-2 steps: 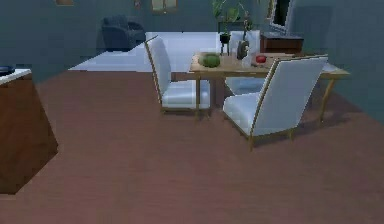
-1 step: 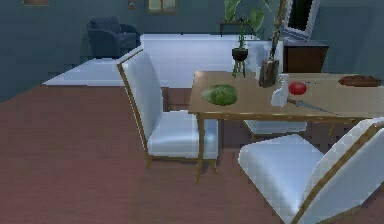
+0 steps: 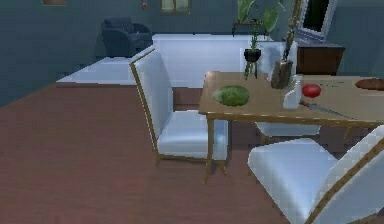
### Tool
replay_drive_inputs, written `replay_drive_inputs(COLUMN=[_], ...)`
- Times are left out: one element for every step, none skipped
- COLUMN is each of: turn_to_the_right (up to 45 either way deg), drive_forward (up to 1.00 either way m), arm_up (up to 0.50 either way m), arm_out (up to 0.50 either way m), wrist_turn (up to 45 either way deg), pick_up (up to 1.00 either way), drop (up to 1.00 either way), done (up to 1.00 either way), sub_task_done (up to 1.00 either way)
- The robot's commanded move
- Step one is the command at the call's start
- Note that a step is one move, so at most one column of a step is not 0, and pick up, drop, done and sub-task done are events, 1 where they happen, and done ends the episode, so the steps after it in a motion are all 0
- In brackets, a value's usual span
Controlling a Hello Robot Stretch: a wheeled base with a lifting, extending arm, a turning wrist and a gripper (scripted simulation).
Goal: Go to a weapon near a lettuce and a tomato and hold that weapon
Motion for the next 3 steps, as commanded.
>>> replay_drive_inputs(turn_to_the_right=[0.0,21.0,3.0], drive_forward=[0.45,0.00,0.00], arm_up=[0.00,0.00,0.00], arm_out=[0.00,0.00,0.00], wrist_turn=[0.0,0.0,0.0], pick_up=[0.00,0.00,0.00], drop=[0.00,0.00,0.00], done=[0.00,0.00,0.00], sub_task_done=[0.00,0.00,0.00])
